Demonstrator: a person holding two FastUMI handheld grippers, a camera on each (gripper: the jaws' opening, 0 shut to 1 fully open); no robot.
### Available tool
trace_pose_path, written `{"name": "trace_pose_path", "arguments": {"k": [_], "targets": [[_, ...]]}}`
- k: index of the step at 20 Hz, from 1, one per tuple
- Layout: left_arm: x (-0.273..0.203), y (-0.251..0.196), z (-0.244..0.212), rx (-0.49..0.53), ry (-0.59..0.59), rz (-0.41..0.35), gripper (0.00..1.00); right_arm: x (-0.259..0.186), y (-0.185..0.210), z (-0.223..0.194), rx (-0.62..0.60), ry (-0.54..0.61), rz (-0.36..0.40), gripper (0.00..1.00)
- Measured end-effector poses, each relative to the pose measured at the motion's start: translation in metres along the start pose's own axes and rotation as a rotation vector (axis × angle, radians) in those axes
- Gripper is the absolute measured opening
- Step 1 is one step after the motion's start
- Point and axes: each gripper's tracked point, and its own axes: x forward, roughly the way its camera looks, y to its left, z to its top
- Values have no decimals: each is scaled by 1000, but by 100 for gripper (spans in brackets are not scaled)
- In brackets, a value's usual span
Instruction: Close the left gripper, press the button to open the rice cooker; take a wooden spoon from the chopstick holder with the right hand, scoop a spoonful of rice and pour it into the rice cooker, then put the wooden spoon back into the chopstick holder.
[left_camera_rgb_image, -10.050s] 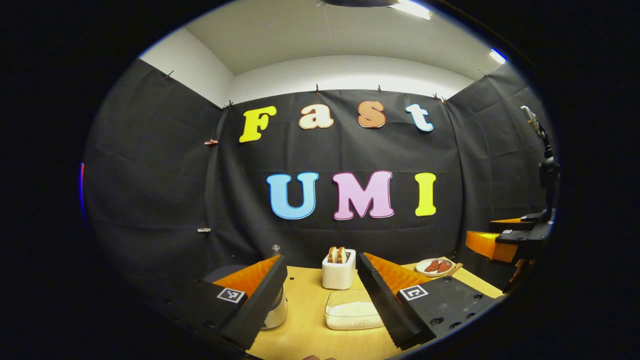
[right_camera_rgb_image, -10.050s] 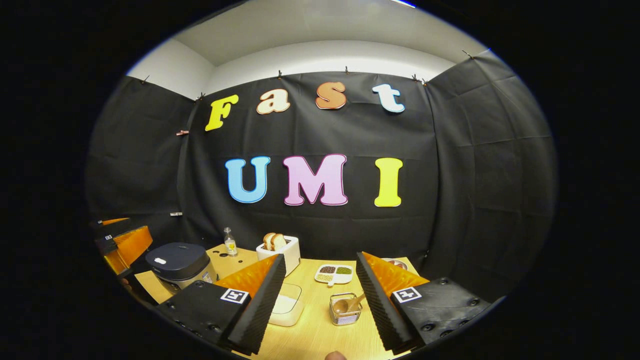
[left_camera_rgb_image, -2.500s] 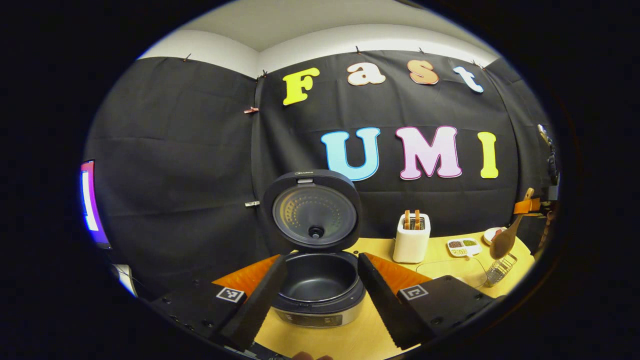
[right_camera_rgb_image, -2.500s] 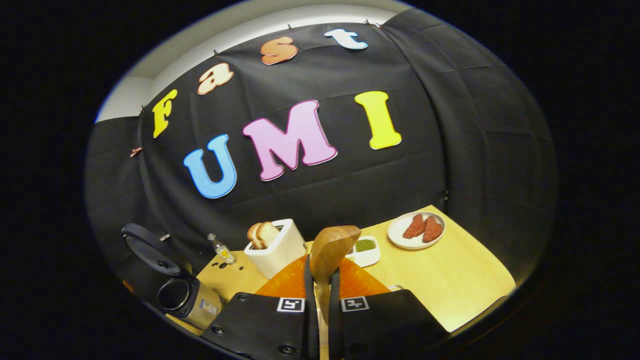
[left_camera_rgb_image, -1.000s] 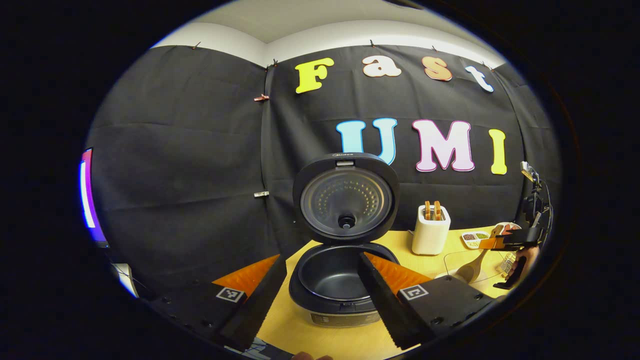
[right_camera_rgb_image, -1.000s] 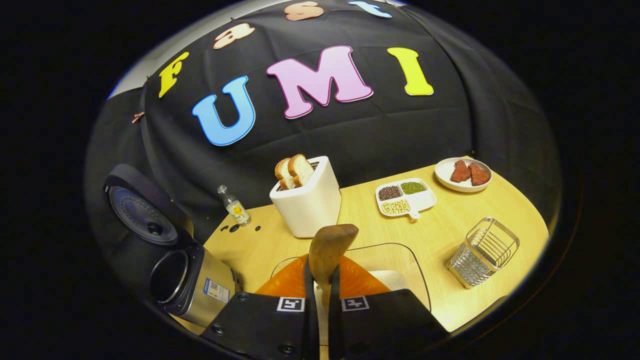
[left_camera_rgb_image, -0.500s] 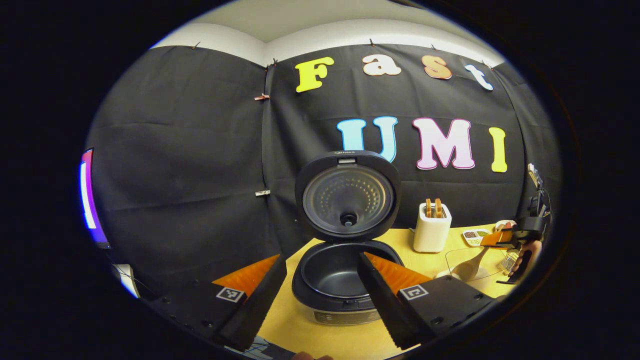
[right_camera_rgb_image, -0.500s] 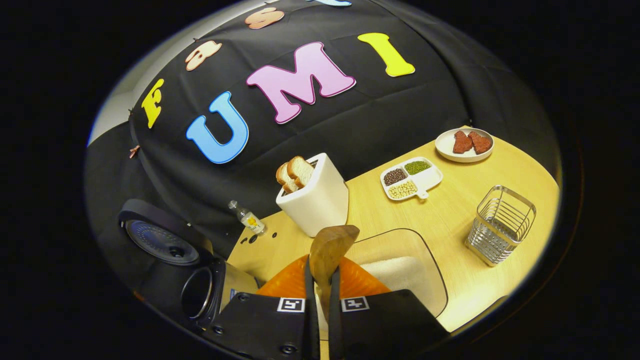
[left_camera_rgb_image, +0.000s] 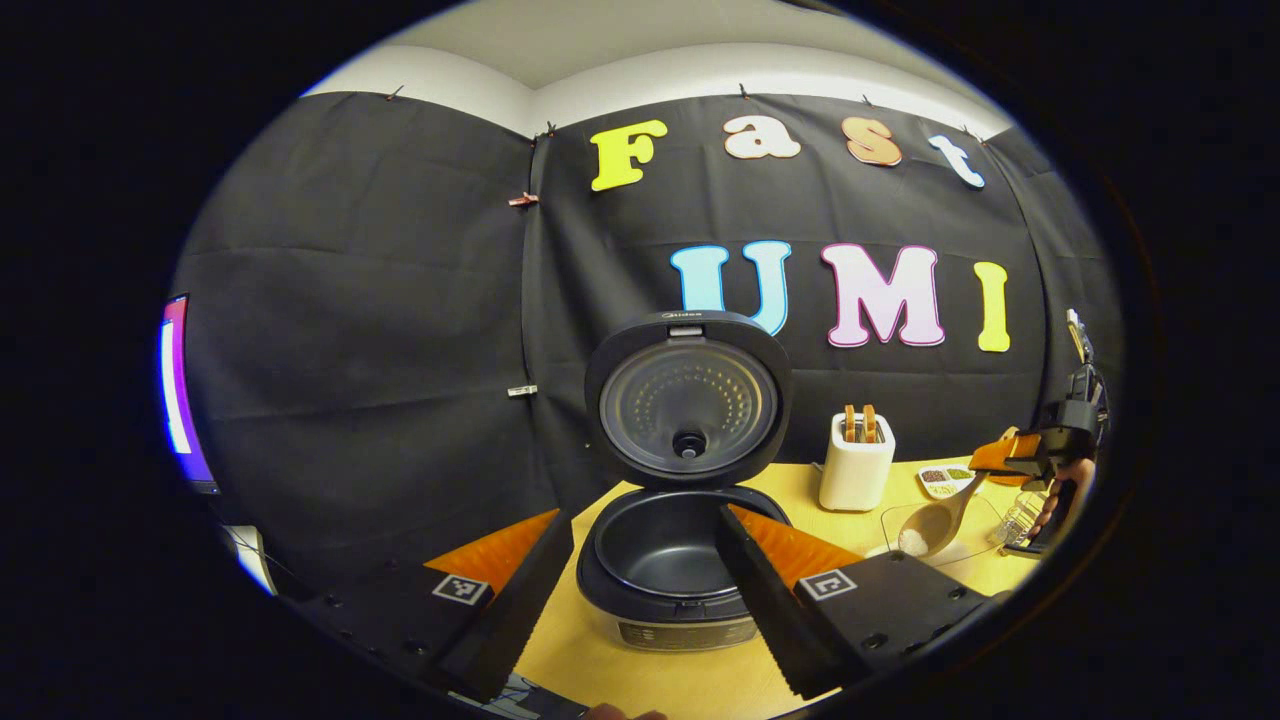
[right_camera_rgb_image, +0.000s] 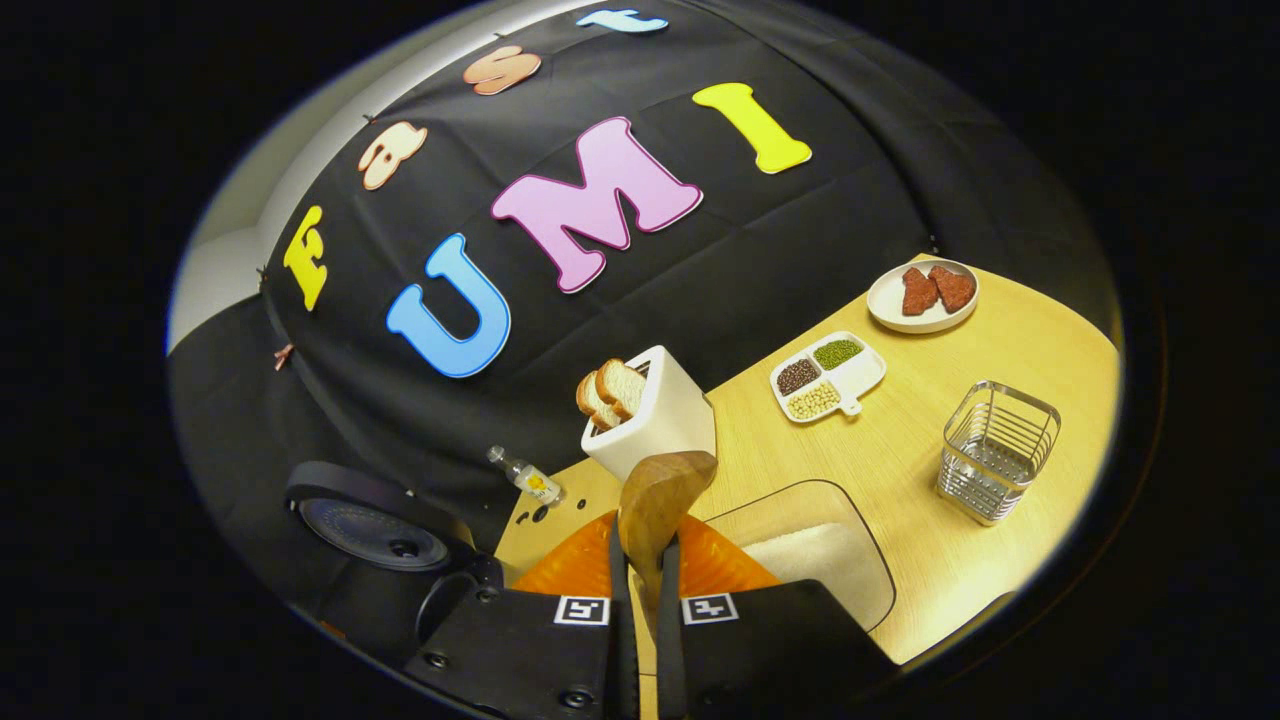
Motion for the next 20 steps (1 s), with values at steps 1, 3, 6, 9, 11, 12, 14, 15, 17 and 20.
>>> {"name": "trace_pose_path", "arguments": {"k": [1,3,6,9,11,12,14,15,17,20], "targets": [[0,0,1,1,-3,1,97,0,-1,2,0,-3,-4,11],[-4,1,3,2,-10,3,97,-5,2,2,-14,-6,0,12],[-8,5,5,-4,-19,9,97,-11,19,7,-12,-15,29,12],[-11,10,5,-15,-22,17,97,-17,48,16,-7,-28,76,11],[-12,14,5,-23,-26,24,97,-21,71,20,27,-28,109,11],[-14,18,5,-26,-27,27,97,-21,83,19,41,-22,123,11],[-15,23,5,-27,-31,36,97,-20,110,14,46,-7,155,12],[-15,28,6,-27,-35,41,97,-20,122,9,33,3,168,11],[-15,36,6,-28,-39,50,97,-18,150,-3,14,20,203,11],[-14,49,4,-38,-42,64,97,-14,192,-30,10,70,262,11]]}}
